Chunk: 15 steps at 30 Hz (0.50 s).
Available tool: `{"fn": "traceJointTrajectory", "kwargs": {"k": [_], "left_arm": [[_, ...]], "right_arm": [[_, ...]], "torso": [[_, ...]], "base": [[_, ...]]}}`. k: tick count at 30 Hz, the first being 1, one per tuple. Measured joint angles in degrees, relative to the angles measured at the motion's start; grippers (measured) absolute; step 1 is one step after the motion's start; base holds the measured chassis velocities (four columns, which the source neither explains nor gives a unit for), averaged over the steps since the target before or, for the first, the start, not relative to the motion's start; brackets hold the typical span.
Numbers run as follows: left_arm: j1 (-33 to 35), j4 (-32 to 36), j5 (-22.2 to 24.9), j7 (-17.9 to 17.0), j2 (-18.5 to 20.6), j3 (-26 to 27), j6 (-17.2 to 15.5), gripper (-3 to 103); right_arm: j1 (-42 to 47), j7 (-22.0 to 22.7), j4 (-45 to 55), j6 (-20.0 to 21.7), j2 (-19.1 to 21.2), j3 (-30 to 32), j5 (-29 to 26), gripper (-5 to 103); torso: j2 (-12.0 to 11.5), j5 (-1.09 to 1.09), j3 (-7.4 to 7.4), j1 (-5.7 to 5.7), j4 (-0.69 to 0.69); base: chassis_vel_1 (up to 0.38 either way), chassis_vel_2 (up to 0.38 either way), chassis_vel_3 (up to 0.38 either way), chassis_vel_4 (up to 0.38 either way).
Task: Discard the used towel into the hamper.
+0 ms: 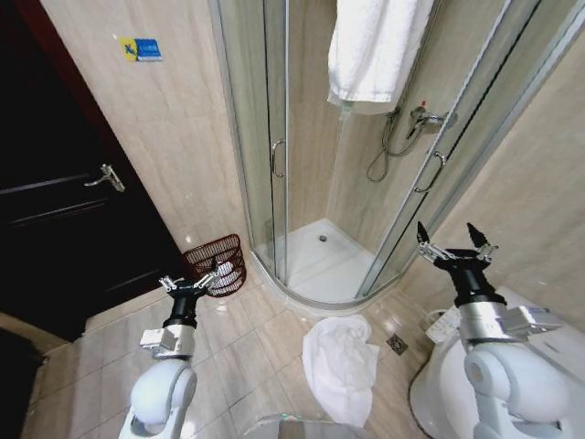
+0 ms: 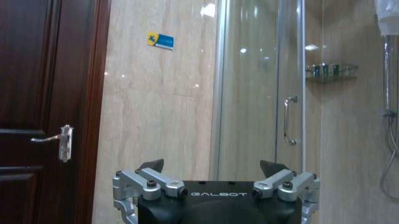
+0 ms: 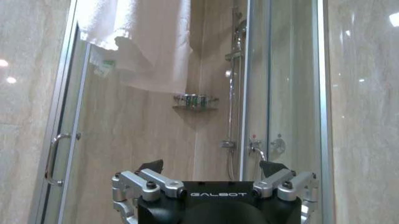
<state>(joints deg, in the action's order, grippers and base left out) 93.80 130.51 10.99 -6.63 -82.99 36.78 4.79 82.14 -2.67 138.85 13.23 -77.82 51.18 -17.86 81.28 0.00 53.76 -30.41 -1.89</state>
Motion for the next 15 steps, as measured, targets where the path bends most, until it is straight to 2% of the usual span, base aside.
{"fn": "traceJointTrajectory", "kwargs": {"k": [6, 11, 15], "left_arm": [[0.78, -0.25, 0.04, 0.43, -0.31, 0.09, 1.74, 100], [0.03, -0.91, 0.43, 0.73, 0.40, -0.78, 1.81, 100], [-1.27, -2.36, 0.63, 1.24, 2.49, -3.23, 1.69, 100]], "right_arm": [[-4.04, -0.36, -2.68, -1.46, 1.94, -1.01, -1.15, 100], [-7.21, -0.60, -4.26, -2.22, 3.47, -1.23, -2.94, 100], [-13.24, 0.70, -6.05, -3.13, 7.80, -1.29, -6.63, 100]], "torso": [[-0.14, 0.00, -0.08, 0.07, -0.01], [-0.27, 0.02, -0.13, 0.11, -0.02], [-0.41, 0.00, -0.22, 0.19, 0.02]], "base": [[0.000, 0.000, 0.000, 0.000], [0.000, 0.000, 0.000, 0.000], [0.000, 0.000, 0.000, 0.000]]}}
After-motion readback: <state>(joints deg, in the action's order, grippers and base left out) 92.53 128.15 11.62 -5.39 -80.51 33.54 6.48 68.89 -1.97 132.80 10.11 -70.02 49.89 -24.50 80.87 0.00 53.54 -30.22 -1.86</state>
